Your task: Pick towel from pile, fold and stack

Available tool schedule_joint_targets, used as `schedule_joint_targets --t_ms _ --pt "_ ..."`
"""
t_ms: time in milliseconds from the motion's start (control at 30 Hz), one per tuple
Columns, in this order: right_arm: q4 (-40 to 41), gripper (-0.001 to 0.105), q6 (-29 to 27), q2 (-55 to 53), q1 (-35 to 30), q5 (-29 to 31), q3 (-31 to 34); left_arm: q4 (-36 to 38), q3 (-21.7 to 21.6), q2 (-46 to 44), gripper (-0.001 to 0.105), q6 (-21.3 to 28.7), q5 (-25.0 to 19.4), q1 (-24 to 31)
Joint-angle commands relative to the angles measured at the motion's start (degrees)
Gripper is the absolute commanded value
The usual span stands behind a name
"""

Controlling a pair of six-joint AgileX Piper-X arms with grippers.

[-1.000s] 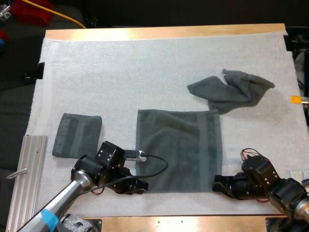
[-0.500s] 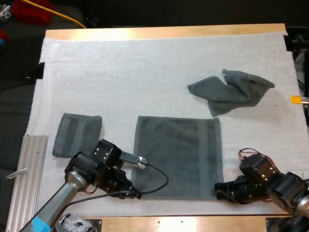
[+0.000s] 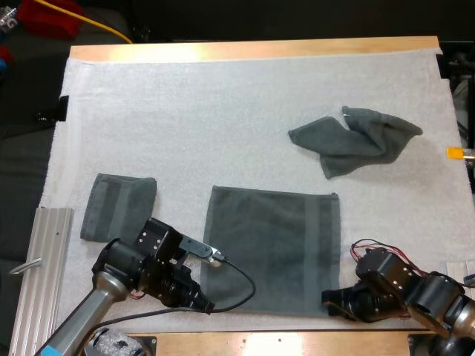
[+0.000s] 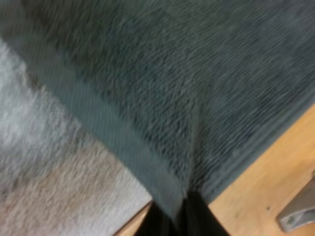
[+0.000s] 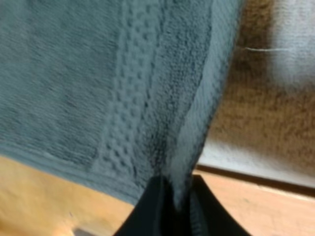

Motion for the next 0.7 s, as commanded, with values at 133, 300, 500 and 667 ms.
schedule_joint_targets --t_ms 133,300,500,667 --pt "-4.45 0.003 4.87 0.01 -0.65 2.56 -0.34 -2.88 -0.42 4.41 0.0 -0.13 1.74 -0.27" --pt "-6.48 0.003 5.89 0.14 -4.9 2.53 -0.34 -7.66 -0.68 10.62 0.0 -0.13 3.36 -0.27" --pt "-11.16 0.003 5.89 2.33 -11.55 -2.19 -0.34 -10.25 -4.36 16.93 0.0 -0.13 3.34 0.05" --pt "-16.14 0.003 5.89 5.97 -14.62 -5.88 -0.34 -11.32 -8.66 20.68 0.0 -0.13 2.9 1.07"
